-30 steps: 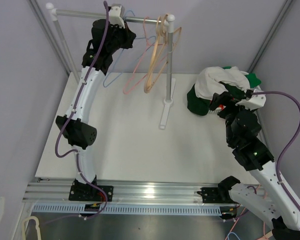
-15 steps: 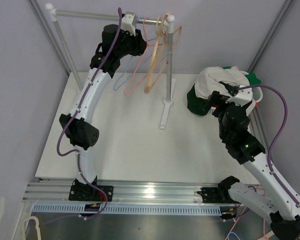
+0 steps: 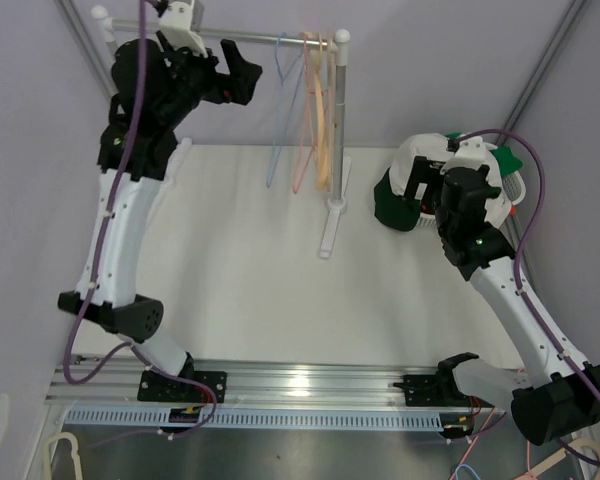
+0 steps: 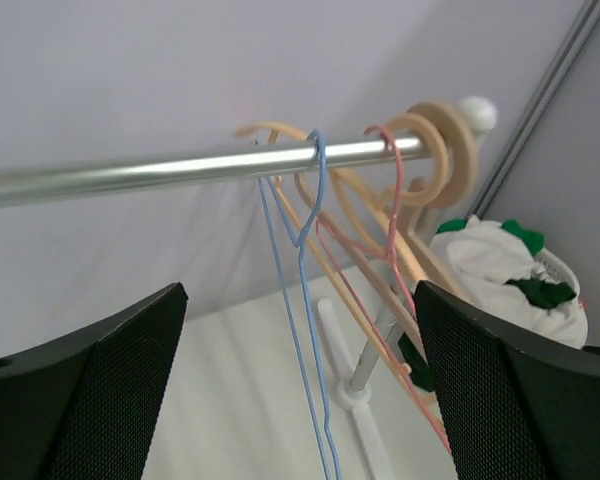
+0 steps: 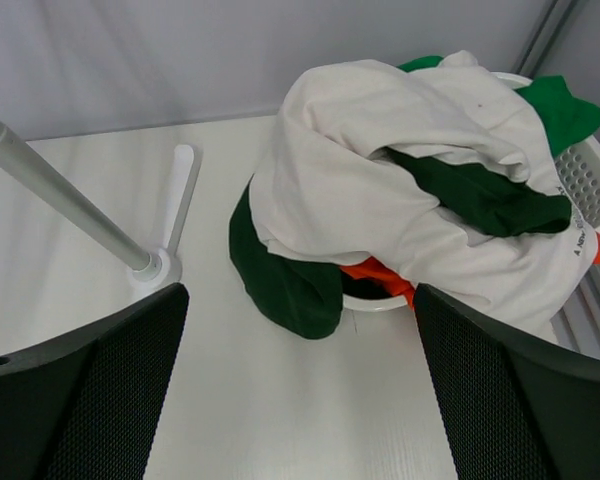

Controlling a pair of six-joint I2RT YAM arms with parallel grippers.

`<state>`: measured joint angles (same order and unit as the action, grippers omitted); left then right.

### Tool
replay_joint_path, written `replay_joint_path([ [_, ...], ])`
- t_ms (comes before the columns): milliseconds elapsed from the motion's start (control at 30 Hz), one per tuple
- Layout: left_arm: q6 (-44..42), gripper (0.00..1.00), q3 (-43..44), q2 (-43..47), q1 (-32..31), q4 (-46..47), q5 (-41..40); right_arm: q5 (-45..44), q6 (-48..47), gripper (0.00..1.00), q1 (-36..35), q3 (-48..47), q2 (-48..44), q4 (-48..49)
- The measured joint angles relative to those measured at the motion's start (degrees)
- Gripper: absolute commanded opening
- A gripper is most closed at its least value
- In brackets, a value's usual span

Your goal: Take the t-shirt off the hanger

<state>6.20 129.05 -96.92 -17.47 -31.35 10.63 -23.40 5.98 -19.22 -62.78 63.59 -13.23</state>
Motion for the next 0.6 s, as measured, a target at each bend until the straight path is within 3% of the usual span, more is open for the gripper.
replay_joint_path([
  [167,3.45,0.99,-3.06,10.64,-0.02,-2.67,-4.55,3.17,2.4,1.0,0.59,-0.83,-0.09,1.22],
  [300,9.57,0.99,-22.38,24.28,-0.02,-1.51,-7.3,6.05,4.5,0.99,0.04,2.14,-4.22,3.87],
  [500,17.38,1.0,-61.57,44.33,-0.04,4.02,-6.29,5.64,10.82,0.99,-1.49,7.3,-14.38,3.1],
  [600,18.47,0.99,-72.02,49.94,-0.13,3.93,-5.66,1.68,14.49,0.99,-3.67,7.56,-15.34,0.7],
])
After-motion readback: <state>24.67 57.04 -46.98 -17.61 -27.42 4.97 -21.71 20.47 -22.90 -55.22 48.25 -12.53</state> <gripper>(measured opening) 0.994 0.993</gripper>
